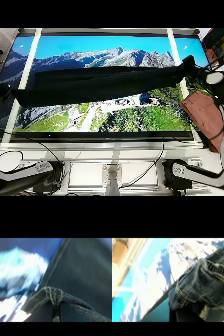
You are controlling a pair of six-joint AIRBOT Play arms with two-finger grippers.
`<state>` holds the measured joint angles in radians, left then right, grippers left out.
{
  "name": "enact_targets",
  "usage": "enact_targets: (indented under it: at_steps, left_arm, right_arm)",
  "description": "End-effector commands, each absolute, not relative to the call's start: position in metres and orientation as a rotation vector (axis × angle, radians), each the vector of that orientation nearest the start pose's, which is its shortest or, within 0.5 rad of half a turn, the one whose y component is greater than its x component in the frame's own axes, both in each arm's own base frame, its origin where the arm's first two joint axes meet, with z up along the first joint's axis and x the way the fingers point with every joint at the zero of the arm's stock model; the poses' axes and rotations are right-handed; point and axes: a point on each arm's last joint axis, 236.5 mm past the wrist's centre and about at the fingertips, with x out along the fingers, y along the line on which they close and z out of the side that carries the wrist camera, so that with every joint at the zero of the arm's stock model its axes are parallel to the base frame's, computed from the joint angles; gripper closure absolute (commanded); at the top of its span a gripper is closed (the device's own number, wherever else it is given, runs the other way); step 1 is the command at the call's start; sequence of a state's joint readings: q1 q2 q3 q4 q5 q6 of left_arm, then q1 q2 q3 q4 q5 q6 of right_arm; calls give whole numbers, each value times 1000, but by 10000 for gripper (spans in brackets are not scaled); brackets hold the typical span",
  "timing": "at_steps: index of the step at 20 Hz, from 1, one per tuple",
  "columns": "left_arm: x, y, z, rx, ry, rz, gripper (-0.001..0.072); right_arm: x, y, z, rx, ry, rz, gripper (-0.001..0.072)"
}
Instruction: Fold the clothes and pants, and hang the long-sleeved shirts on hangers.
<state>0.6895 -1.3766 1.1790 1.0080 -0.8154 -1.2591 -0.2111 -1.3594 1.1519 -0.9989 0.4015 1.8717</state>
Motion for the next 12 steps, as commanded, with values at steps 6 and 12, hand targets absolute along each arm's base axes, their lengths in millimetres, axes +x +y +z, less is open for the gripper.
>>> enact_targets:
  at_steps: [6,12]
  left_arm:
    - [540,201,-8,-637,647,339,687]
    - [575,191,-5,-611,560,336,685]
  right_arm:
    - [610,-69,29,1131,433,-309,678]
    - [630,-84,17,1159,364,-337,676]
